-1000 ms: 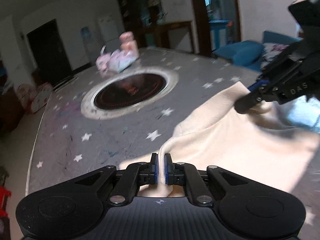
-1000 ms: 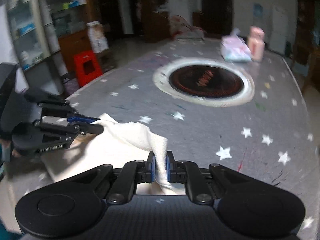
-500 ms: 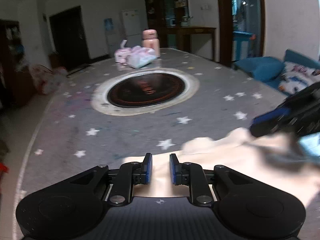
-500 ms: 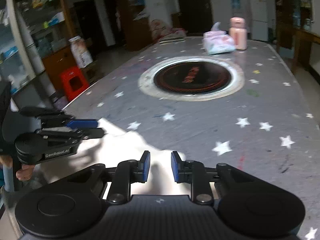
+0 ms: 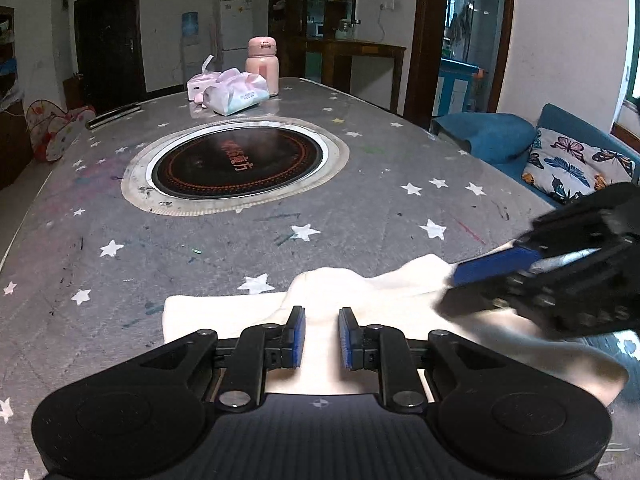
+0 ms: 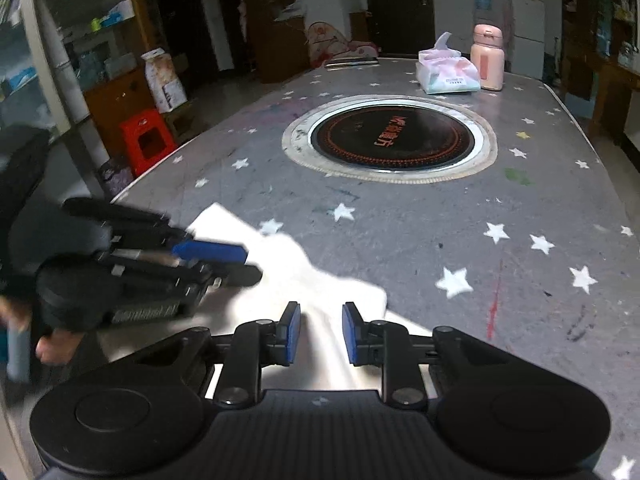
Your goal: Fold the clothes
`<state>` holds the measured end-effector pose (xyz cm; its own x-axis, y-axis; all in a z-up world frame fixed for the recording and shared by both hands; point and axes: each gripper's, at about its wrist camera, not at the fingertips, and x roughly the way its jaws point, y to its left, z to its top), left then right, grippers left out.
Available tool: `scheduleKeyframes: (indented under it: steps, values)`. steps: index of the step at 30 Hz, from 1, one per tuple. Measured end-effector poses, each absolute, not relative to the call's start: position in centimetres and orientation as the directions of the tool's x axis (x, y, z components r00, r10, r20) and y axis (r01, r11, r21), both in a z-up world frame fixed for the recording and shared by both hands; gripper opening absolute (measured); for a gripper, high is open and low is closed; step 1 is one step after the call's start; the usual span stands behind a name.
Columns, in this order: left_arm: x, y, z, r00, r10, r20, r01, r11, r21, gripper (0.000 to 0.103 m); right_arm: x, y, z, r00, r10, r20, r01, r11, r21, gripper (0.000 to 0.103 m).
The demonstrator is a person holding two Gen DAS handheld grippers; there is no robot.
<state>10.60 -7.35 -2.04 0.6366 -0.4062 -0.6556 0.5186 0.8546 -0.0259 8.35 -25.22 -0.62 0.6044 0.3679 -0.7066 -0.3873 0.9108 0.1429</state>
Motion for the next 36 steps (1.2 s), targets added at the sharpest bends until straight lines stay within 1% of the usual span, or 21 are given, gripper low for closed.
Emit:
scheduleKeyframes:
  steps: [3,5,8,9,12,18,21,22,25,28,33,36]
  values:
    - [10.6,-7.3,-2.1,0.639,-0.407,-0.653,0.515,0.857,-0.03,0.021,6.9,-26.0,-1.0,0.598,0.359,-0.716,-0.379,0.914,0.141,0.022]
    - [10.6,-7.3,-2.1,0.64,-0.408,-0.651,0.512,0.858,-0.034,0.021,6.2,-27.1,-1.4,0.615,0.327,-0.718,-0.347,0.929,0.127,0.021]
    - [10.7,-7.3,-2.2,0.642,-0.408,-0.649,0.509,0.86,-0.038,0.021,5.7,-28.8,-1.6,0.634,0.3,-0.713,-0.293,0.946,0.138,0.013]
    - [10.7,-7.3,-2.2,0.643,-0.407,-0.648,0.508,0.861,-0.037,0.021,5.5,-29.4,-1.5,0.641,0.297,-0.707,-0.278,0.949,0.147,0.012]
    - [10.7,-7.4,-2.3,0.646,-0.405,-0.647,0.502,0.864,-0.04,0.022,5.2,-29.9,-0.9,0.667,0.274,-0.693,-0.262,0.957,0.127,0.014]
    - [10.7,-7.5,-2.3,0.65,-0.402,-0.645,0.493,0.869,-0.044,0.022,6.2,-28.2,-0.4,0.659,0.323,-0.679,-0.324,0.937,0.131,0.014]
    - [10.7,-7.4,-2.4,0.648,-0.404,-0.645,0.495,0.868,-0.046,0.022,7.4,-27.2,-1.1,0.644,0.316,-0.697,-0.334,0.935,0.115,0.014]
    - [10.7,-7.3,-2.4,0.647,-0.406,-0.645,0.496,0.867,-0.048,0.022,7.8,-27.1,-1.5,0.638,0.306,-0.707,-0.33,0.938,0.107,0.012]
    - [10.8,-7.3,-2.3,0.645,-0.41,-0.645,0.497,0.866,-0.053,0.022,8.2,-27.6,-1.6,0.644,0.293,-0.706,-0.313,0.944,0.106,0.012]
    - [10.7,-7.4,-2.4,0.649,-0.406,-0.644,0.495,0.867,-0.049,0.022,7.0,-28.3,-0.7,0.645,0.298,-0.704,-0.324,0.941,0.101,0.013]
    - [10.7,-7.4,-2.4,0.652,-0.402,-0.643,0.492,0.869,-0.044,0.022,3.3,-28.8,0.5,0.61,0.351,-0.711,-0.415,0.905,0.091,0.013]
    - [10.6,-7.5,-2.4,0.654,-0.4,-0.643,0.492,0.869,-0.04,0.022,1.8,-28.4,-0.1,0.597,0.307,-0.741,-0.436,0.899,0.022,0.012]
